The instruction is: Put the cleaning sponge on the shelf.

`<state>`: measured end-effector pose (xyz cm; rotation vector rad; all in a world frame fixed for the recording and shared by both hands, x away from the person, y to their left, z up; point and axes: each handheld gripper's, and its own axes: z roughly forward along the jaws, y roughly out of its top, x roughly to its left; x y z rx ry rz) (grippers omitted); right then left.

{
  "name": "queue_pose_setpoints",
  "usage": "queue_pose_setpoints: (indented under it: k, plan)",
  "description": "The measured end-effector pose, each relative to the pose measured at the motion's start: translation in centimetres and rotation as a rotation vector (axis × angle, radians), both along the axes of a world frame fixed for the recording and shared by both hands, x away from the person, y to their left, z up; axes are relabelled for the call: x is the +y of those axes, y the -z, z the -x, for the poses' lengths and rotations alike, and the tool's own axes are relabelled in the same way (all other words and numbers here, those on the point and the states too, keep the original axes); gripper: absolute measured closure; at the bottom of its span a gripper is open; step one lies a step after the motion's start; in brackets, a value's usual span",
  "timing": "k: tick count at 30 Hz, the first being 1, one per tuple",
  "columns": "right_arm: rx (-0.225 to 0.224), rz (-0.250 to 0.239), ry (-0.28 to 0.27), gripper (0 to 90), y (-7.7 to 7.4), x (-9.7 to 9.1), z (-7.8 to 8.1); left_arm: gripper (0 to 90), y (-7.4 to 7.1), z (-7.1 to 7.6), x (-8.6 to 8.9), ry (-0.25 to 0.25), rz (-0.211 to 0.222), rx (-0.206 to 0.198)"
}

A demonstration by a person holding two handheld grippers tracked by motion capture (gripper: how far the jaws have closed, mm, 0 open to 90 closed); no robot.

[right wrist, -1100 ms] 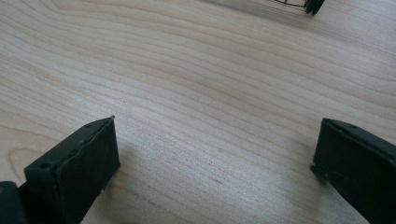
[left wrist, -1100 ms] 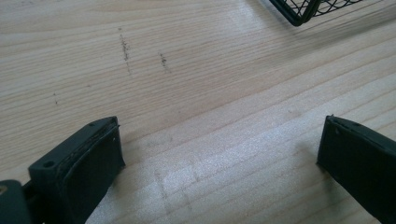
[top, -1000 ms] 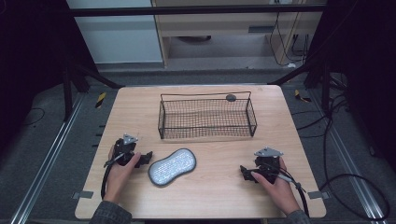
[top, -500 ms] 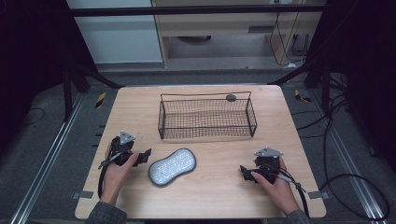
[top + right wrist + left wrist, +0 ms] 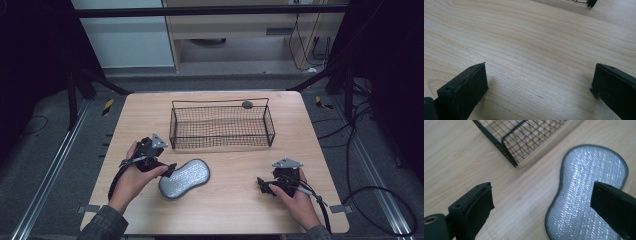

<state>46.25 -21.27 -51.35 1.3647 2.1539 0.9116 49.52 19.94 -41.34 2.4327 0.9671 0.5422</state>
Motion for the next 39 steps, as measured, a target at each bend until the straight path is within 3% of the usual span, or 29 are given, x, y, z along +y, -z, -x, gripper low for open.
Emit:
queue_pose_setpoints:
  k: [1,2,6,8,12,15,19,28,39]
  plan:
    - [-0.001,0.0,-0.002,0.5,0.0,0.0,0.0,3.8,0.1,0.0,-0.3,0.016,-0.018,0.015]
    - [-0.001,0.0,-0.002,0.5,0.0,0.0,0.0,3.8,0.2,0.1,-0.8,0.043,-0.032,0.056]
    - [0.0,0.0,-0.004,0.5,0.0,0.0,0.0,3.9,0.5,0.2,-1.6,0.077,-0.074,0.085]
    - [0.0,0.0,-0.003,0.5,0.0,0.0,0.0,3.9,0.9,0.2,-2.3,0.107,-0.081,0.125]
    - [-0.001,0.001,-0.004,0.5,0.0,0.0,0.0,3.6,1.1,0.0,-2.9,0.126,-0.091,0.162]
    - [0.001,-0.001,-0.003,0.5,0.0,0.0,0.0,3.7,1.5,-0.3,-3.5,0.145,-0.128,0.198]
    - [0.0,0.0,-0.007,0.4,0.0,0.0,-0.1,3.8,2.4,-0.6,-4.6,0.174,-0.143,0.249]
    - [0.003,-0.002,-0.009,0.4,0.0,-0.1,-0.1,4.0,3.7,-0.9,-6.0,0.192,-0.158,0.279]
    - [0.002,-0.002,-0.012,0.4,0.0,-0.1,-0.1,3.8,4.5,-1.3,-6.4,0.202,-0.16,0.302]
